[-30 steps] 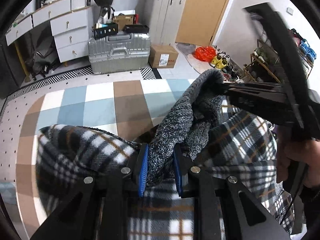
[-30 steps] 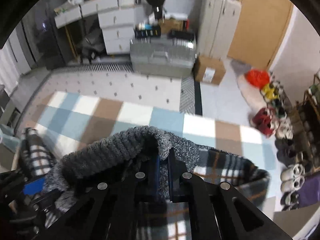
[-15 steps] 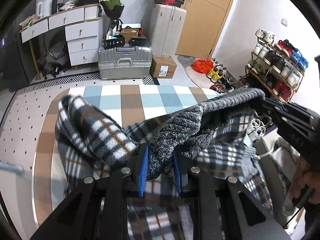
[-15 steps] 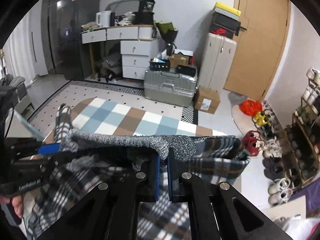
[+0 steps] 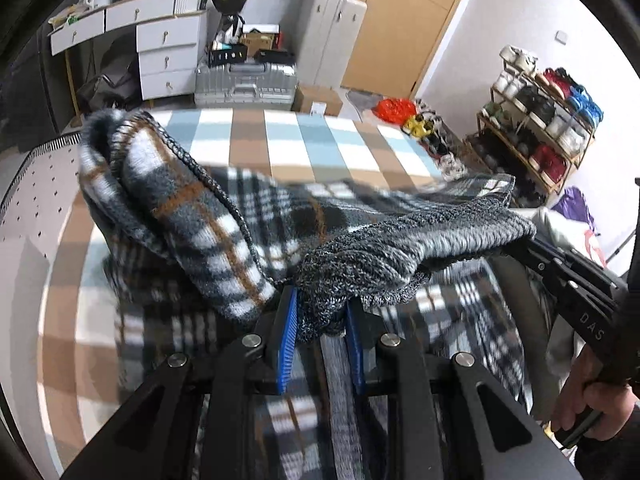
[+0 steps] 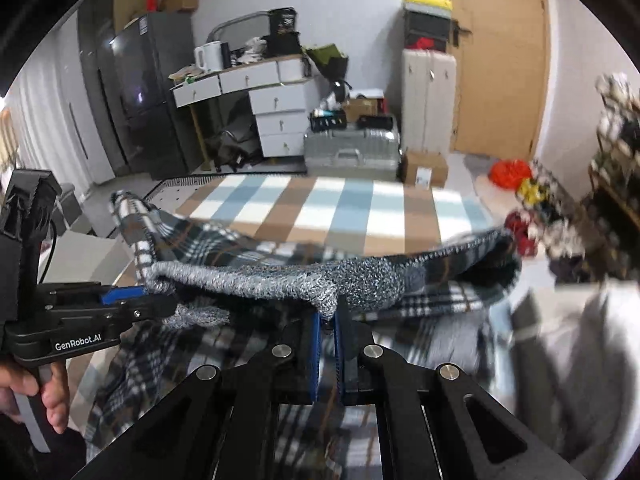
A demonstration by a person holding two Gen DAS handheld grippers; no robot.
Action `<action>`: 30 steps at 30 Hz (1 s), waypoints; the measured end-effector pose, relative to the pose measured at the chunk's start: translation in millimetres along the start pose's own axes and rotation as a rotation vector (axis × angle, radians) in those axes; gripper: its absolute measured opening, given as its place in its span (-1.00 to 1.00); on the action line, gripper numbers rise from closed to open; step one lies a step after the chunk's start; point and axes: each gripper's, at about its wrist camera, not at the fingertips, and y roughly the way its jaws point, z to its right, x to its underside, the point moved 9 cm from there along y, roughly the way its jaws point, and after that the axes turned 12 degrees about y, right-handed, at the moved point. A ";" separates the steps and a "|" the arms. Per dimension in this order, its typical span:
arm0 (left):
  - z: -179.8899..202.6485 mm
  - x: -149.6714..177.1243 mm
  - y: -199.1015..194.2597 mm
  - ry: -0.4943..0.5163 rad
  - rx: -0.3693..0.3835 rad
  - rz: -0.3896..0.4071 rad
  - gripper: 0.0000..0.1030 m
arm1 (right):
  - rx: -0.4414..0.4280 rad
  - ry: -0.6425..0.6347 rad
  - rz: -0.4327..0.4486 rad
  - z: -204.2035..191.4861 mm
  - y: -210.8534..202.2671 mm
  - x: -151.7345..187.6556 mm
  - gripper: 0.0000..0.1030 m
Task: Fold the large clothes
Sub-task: 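Lift the hem with both grippers and fold it toward the collar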
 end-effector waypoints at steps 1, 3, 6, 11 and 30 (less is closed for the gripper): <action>1.1 5.4 2.5 -0.005 0.004 -0.007 -0.67 | -0.008 0.020 -0.019 3.8 1.5 10.8 -0.90; 1.3 12.7 8.9 -0.014 0.003 -0.018 -0.67 | -0.010 0.044 -0.057 11.6 5.9 33.0 -0.90; 1.5 25.0 23.2 -0.023 -0.002 -0.048 -0.67 | -0.004 0.075 -0.097 21.3 12.3 59.2 -0.90; 0.8 38.8 41.3 -0.041 0.010 -0.081 -0.67 | -0.008 0.120 -0.168 33.3 21.6 91.2 -0.90; -21.0 66.2 25.9 -0.138 0.104 -0.188 -0.67 | -0.044 0.074 -0.334 15.9 40.3 136.7 -0.86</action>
